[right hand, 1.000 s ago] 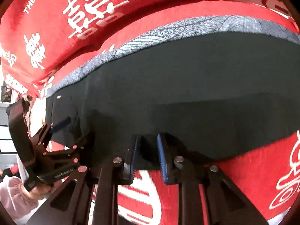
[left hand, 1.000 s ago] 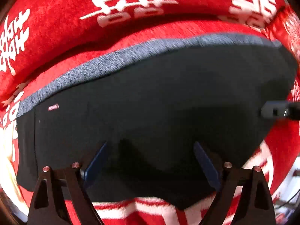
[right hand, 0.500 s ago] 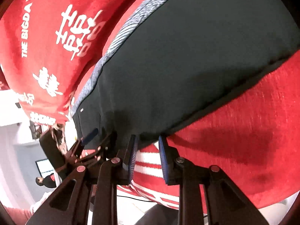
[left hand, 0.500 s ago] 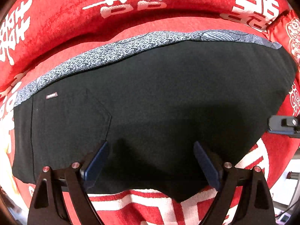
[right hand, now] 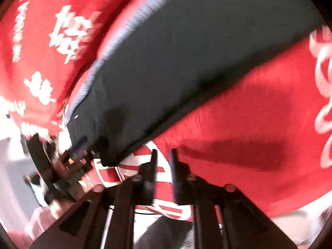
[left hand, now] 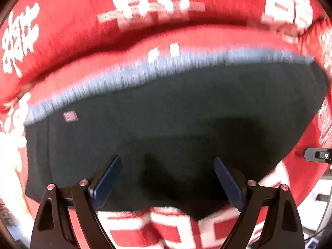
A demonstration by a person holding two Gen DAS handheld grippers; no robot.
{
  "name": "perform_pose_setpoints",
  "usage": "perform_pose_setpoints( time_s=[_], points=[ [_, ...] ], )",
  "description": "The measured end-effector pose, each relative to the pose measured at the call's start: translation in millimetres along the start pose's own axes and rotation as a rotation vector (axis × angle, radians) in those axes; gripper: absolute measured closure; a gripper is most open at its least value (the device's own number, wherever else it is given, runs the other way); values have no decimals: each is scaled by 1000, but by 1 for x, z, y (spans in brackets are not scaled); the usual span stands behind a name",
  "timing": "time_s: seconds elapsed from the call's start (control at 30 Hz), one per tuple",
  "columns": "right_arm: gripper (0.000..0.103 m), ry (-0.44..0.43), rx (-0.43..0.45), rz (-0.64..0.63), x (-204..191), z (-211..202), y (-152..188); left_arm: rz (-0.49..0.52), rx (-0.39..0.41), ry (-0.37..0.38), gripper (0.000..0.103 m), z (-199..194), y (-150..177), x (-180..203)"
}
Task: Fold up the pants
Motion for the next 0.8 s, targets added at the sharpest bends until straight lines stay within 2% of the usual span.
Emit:
perform_pose_setpoints(
  time_s=[0.03,0.07,0.17,0.23,0.3,0.33,0.37,0.43,0.47,0.53,0.57,0.63,0.7,0.8],
  points=[
    [59,25,23,-38,-5,-8,-8,-11,29,-3,11,-5,-13,-2],
    [57,47,54,-81,-12,-16,-20,-22,52,-12,11,-8,-29,-3],
    [58,56,103,-186,-34,-20,-66,-44,90,-31,11,0,-66,1],
    [60,78,119,-232,-47,-8,-101,-61,75,-55,11,22,-88,6],
    [60,103,119,-276,-53,7,-125,-78,52,-85,11,41,-95,6],
    [60,142,110,-312,-56,18,-136,-85,25,-100,11,56,-92,4],
    [60,175,107,-345,-56,24,-140,-102,31,-91,8,61,-90,2],
    [69,262,105,-364,-43,34,-152,-150,54,-63,6,64,-85,-5],
    [78,245,124,-354,-37,30,-156,-158,51,-51,6,63,-84,-8],
    [78,255,189,-283,-20,9,-161,-153,36,-63,6,60,-83,-10],
    [74,276,230,-220,-7,-7,-161,-143,29,-75,6,58,-82,-10],
    [73,253,259,-115,14,-33,-155,-90,18,-105,6,47,-81,-4],
    [69,195,270,-41,36,-57,-144,-54,30,-95,6,33,-78,5],
    [61,203,319,33,73,-100,-123,0,53,-50,6,10,-81,40]
  ],
)
Point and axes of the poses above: each gripper's, at about its wrist camera, not at the fingertips, and z roughly the way its jaws point, x to its right, y to its underside, the point moved 3 cm from there along z, roughly the way its jaws point, and after that the axes turned 6 degrees about -y, right-handed, at the moved point
